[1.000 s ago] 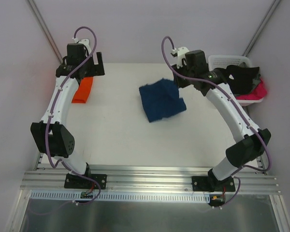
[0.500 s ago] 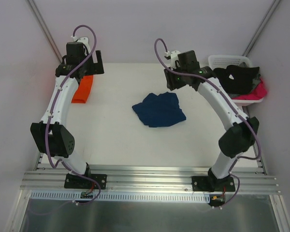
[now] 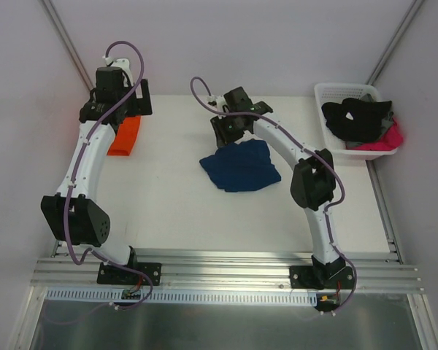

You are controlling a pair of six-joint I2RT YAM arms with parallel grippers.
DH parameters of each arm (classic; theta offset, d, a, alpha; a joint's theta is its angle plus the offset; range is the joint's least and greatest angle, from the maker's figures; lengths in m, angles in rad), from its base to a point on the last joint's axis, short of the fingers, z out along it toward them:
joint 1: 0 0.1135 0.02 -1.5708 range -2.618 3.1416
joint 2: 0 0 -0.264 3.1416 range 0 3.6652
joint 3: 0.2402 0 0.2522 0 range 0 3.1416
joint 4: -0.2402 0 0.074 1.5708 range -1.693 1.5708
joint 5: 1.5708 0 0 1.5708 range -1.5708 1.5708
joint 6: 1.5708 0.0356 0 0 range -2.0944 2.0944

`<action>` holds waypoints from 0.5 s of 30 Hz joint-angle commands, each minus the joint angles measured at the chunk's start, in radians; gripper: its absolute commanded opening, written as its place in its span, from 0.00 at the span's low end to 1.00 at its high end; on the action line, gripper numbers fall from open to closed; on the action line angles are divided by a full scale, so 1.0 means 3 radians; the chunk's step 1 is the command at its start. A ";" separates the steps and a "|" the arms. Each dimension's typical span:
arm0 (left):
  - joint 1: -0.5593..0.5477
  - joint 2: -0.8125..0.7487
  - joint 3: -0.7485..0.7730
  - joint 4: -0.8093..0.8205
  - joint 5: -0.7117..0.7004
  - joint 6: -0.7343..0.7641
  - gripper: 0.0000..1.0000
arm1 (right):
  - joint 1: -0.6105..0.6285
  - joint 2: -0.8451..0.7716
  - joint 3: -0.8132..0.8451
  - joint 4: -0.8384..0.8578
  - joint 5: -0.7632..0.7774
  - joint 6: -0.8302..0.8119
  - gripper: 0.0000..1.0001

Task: Fold and stack the t-shirts
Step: Move the tshirt to the center of the board

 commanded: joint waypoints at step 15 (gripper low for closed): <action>-0.0029 -0.0218 0.0047 0.0075 -0.0043 -0.0034 0.99 | 0.0272 0.0396 0.0119 -0.0059 0.0052 -0.0213 0.54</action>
